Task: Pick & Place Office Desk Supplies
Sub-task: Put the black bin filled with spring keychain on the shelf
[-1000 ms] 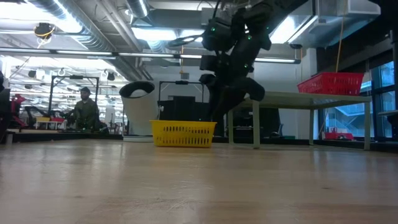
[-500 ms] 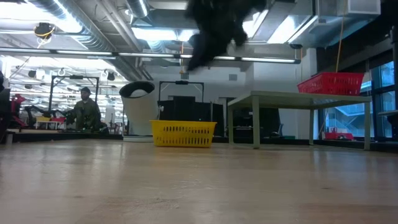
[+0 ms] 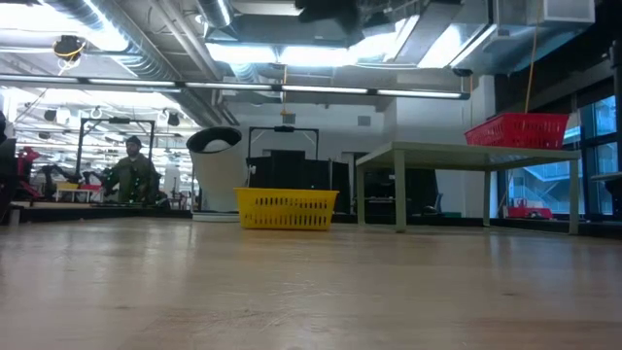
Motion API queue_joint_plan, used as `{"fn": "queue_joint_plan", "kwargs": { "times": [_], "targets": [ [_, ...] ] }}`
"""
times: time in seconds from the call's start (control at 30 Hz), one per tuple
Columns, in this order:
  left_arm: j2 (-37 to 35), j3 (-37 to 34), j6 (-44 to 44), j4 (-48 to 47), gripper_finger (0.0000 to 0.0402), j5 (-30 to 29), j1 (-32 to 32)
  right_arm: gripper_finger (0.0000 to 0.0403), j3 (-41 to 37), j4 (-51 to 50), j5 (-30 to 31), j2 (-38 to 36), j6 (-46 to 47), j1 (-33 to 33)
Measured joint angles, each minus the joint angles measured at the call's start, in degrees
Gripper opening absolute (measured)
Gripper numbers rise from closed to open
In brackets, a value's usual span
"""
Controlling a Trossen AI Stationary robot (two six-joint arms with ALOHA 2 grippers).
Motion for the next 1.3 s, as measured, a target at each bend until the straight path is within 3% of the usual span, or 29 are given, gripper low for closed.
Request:
{"fn": "queue_joint_plan", "kwargs": {
  "times": [0.13,0.27,0.37,0.57,0.7,0.8,1.0,1.1,1.2,1.3],
  "targets": [
    [0.6,0.0,-4.2,3.6,0.0141,-0.1,0.0,0.0126,0.0,-2.2,9.4,-4.4,5.8,1.9],
    [1.6,0.0,0.4,4.1,0.0141,-1.7,0.0,0.0126,0.0,-6.3,19.5,-8.7,10.5,4.3],
    [2.3,0.0,-1.5,3.8,0.0141,-1.2,0.0,0.0126,0.0,-10.0,26.8,-12.0,13.8,6.4],
    [4.2,0.0,-0.9,3.8,0.0141,0.7,0.0,0.0126,0.0,-11.8,33.3,-15.5,16.4,10.0],
    [5.1,0.0,2.3,-8.9,0.0141,3.8,0.0,0.0126,0.0,-12.3,33.4,-15.6,16.1,11.1],
    [6.1,0.0,1.0,-21.9,0.0141,4.9,0.0,0.0126,0.0,-13.3,33.4,-15.4,15.1,11.7],
    [10.9,0.0,-1.8,-45.6,0.0141,13.9,-0.2,0.0126,0.0,-17.0,33.4,-15.4,15.0,12.0],
    [14.0,0.0,-1.4,-55.9,0.0141,14.8,-2.0,0.0126,0.0,-18.3,33.4,-15.4,15.0,12.0],
    [16.9,0.0,-0.3,-62.1,0.0141,15.6,-4.8,0.0126,0.0,-19.5,33.4,-15.4,14.8,12.0],
    [19.0,0.0,-3.2,-61.8,0.0141,21.5,-8.1,0.0126,0.0,-21.5,33.4,-15.4,14.9,12.0]
  ]
}}
